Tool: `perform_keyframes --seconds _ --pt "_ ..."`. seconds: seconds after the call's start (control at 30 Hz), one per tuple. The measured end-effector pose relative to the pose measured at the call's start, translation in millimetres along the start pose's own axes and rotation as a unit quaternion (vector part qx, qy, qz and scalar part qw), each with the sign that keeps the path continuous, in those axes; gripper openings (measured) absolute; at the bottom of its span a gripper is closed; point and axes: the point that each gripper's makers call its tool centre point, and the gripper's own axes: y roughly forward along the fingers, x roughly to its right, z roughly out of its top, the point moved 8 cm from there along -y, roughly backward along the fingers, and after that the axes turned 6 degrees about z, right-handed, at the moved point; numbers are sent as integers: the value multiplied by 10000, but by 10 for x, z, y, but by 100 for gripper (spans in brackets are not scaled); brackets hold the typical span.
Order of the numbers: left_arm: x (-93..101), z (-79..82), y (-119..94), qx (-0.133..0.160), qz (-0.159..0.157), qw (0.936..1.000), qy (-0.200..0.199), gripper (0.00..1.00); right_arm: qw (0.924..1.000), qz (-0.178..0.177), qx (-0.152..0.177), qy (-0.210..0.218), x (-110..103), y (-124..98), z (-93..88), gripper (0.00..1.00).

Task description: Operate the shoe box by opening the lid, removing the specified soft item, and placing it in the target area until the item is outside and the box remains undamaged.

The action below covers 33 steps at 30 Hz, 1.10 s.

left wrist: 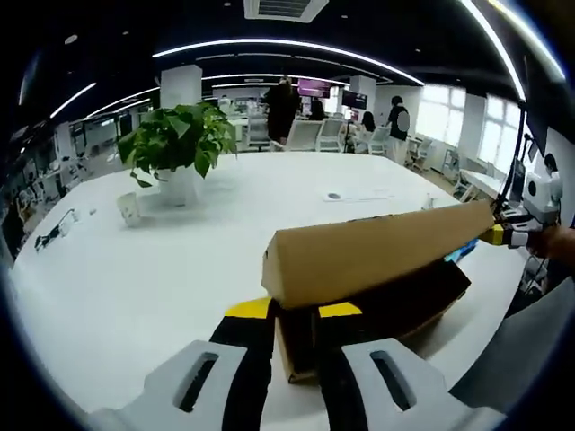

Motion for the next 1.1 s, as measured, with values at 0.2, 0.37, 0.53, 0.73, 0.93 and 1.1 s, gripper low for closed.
perform_keyframes --seconds 0.2,0.37,0.53,0.73,0.93,1.1 --pt "-11 -35 -14 8 -31 10000 29 14 10000 22 37 -15 -15 -18 -18 5" --pt "-5 -84 -31 -39 -88 9999 102 14 9997 82 3 -209 -73 -31 -62 7" --pt "20 -154 -41 -156 -193 9995 197 16 9990 172 -68 -419 -111 -38 -105 10" --pt "71 -234 -54 -299 -357 9982 378 22 9984 316 -100 -465 -146 -55 -163 15" --pt "103 -323 -70 -430 -462 9963 585 27 9969 499 -161 -584 -186 -52 -231 21" --pt "117 -390 -73 -546 -520 9956 560 30 9965 543 -231 -595 -211 -44 -281 24"
